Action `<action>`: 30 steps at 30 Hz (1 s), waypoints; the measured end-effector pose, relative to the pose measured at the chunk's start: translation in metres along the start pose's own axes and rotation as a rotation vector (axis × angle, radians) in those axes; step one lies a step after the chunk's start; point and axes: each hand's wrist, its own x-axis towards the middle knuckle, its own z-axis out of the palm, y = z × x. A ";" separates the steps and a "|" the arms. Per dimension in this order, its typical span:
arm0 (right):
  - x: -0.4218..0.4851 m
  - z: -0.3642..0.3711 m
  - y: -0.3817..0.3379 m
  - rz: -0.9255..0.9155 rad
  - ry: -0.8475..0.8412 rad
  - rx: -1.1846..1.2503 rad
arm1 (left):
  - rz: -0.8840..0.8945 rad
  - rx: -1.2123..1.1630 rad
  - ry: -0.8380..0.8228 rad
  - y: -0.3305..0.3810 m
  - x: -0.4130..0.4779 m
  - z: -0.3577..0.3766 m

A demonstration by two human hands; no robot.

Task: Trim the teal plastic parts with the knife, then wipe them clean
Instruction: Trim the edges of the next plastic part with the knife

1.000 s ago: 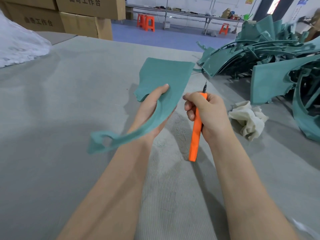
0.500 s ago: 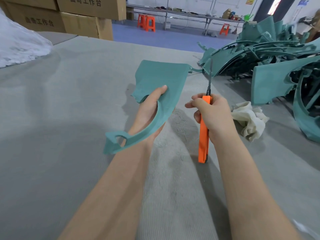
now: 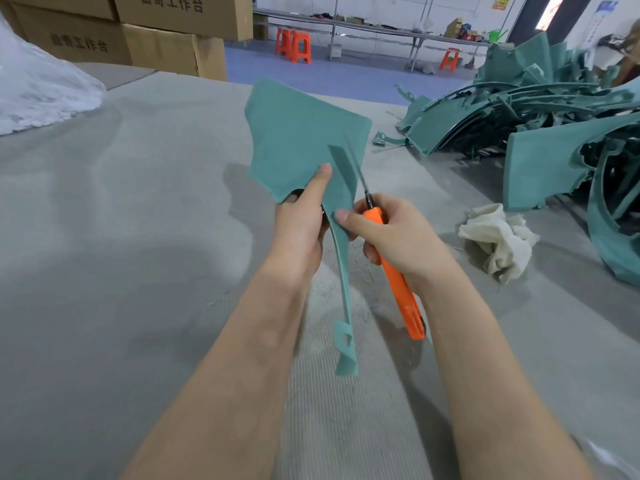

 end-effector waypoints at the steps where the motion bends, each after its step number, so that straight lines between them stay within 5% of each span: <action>1: 0.002 -0.001 0.002 -0.004 0.072 -0.013 | 0.002 0.007 -0.009 0.000 0.000 0.000; 6: 0.010 -0.024 0.011 0.045 0.384 0.005 | -0.031 -0.008 -0.041 0.002 -0.001 -0.003; 20: 0.008 -0.015 0.013 -0.244 0.509 -0.399 | -0.196 -0.274 -0.217 0.006 -0.002 -0.006; 30: 0.009 -0.004 0.019 -0.280 0.392 -0.478 | -0.219 -0.357 -0.177 0.009 -0.002 -0.006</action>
